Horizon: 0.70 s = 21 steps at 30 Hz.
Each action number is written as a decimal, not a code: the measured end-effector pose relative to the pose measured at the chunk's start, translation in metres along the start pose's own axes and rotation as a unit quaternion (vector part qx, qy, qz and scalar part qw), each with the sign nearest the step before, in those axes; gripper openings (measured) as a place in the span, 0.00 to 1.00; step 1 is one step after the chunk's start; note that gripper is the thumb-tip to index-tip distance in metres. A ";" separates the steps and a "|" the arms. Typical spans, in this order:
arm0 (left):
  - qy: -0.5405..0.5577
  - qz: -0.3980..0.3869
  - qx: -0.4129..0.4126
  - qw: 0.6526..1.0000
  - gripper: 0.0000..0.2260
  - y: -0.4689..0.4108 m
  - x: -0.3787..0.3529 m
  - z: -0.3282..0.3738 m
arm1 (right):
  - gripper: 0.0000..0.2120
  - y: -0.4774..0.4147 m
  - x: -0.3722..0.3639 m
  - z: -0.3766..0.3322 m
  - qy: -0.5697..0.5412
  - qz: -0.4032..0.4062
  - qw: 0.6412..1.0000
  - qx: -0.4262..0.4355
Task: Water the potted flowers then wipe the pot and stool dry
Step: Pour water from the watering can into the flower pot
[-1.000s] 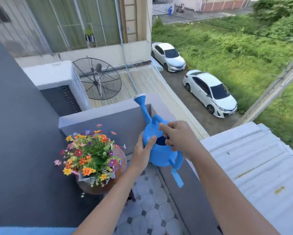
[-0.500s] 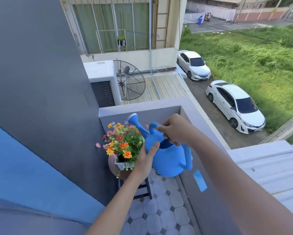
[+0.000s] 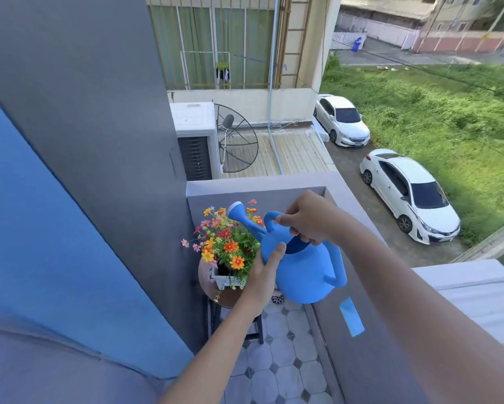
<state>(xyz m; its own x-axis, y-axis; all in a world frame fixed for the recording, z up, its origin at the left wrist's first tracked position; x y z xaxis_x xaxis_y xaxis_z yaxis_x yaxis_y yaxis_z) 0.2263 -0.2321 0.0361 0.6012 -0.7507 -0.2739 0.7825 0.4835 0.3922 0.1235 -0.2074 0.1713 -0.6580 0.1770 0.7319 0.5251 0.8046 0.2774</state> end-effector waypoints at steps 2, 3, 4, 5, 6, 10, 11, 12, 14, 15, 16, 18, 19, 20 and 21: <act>0.006 0.005 0.005 1.000 0.12 0.000 0.003 0.002 | 0.15 -0.004 -0.002 -0.005 -0.005 -0.007 1.000 -0.001; 0.010 0.009 0.007 1.000 0.13 -0.001 0.005 0.003 | 0.15 -0.006 -0.003 -0.008 -0.007 -0.009 1.000 -0.001; 0.015 0.013 0.007 1.000 0.14 -0.003 0.008 0.003 | 0.14 -0.007 -0.003 -0.011 -0.006 -0.012 1.000 -0.002; 0.020 0.016 0.007 1.000 0.14 -0.004 0.010 0.004 | 0.14 -0.009 -0.004 -0.013 -0.004 -0.015 1.000 -0.002; 0.027 0.015 0.007 1.000 0.14 -0.004 0.012 0.006 | 0.14 -0.011 -0.005 -0.016 -0.003 -0.018 1.000 -0.003; 0.040 0.012 0.002 0.999 0.17 -0.006 0.019 0.011 | 0.12 -0.018 -0.009 -0.025 -0.009 -0.026 1.000 -0.003; 0.040 0.011 0.001 0.999 0.17 -0.007 0.019 0.012 | 0.12 -0.020 -0.010 -0.026 -0.008 -0.027 1.000 -0.002; 0.039 0.012 0.002 0.999 0.17 -0.007 0.020 0.013 | 0.12 -0.021 -0.010 -0.026 -0.009 -0.027 1.000 -0.004; 0.035 0.013 0.010 0.999 0.16 -0.008 0.021 0.013 | 0.11 -0.024 -0.010 -0.025 -0.014 -0.027 0.999 -0.009; 0.032 0.012 0.016 0.999 0.17 -0.009 0.021 0.012 | 0.11 -0.025 -0.009 -0.025 -0.014 -0.027 0.999 -0.011; 0.030 0.010 0.025 0.999 0.18 -0.010 0.020 0.011 | 0.11 -0.026 -0.008 -0.024 -0.015 -0.025 0.999 -0.012; 0.026 0.011 0.035 0.999 0.19 -0.012 0.019 0.010 | 0.11 -0.026 -0.006 -0.022 -0.017 -0.023 0.999 -0.015; 0.024 0.010 0.038 0.999 0.19 -0.014 0.018 0.009 | 0.11 -0.026 -0.005 -0.021 -0.018 -0.023 0.999 -0.017; 0.020 0.006 0.041 0.999 0.18 -0.016 0.016 0.009 | 0.11 -0.026 -0.003 -0.019 -0.019 -0.021 0.999 -0.019; 0.014 0.001 0.043 0.999 0.17 -0.017 0.013 0.009 | 0.11 -0.025 0.000 -0.017 -0.018 -0.019 0.999 -0.020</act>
<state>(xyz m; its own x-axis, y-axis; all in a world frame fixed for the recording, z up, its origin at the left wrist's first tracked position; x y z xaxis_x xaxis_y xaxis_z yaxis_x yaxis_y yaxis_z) 0.2195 -0.2541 0.0337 0.6081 -0.7363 -0.2968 0.7653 0.4443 0.4658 0.1195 -0.2376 0.1746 -0.6959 0.1683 0.6982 0.5209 0.7875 0.3294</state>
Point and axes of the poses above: each hand's wrist, its own y-axis away from the middle knuckle, its own x-axis out of the back of the hand, z = x × y, the point moved 8 cm from there along -y, towards the middle knuckle, and after that the axes turned 6 degrees about x, right-handed, at the moved point
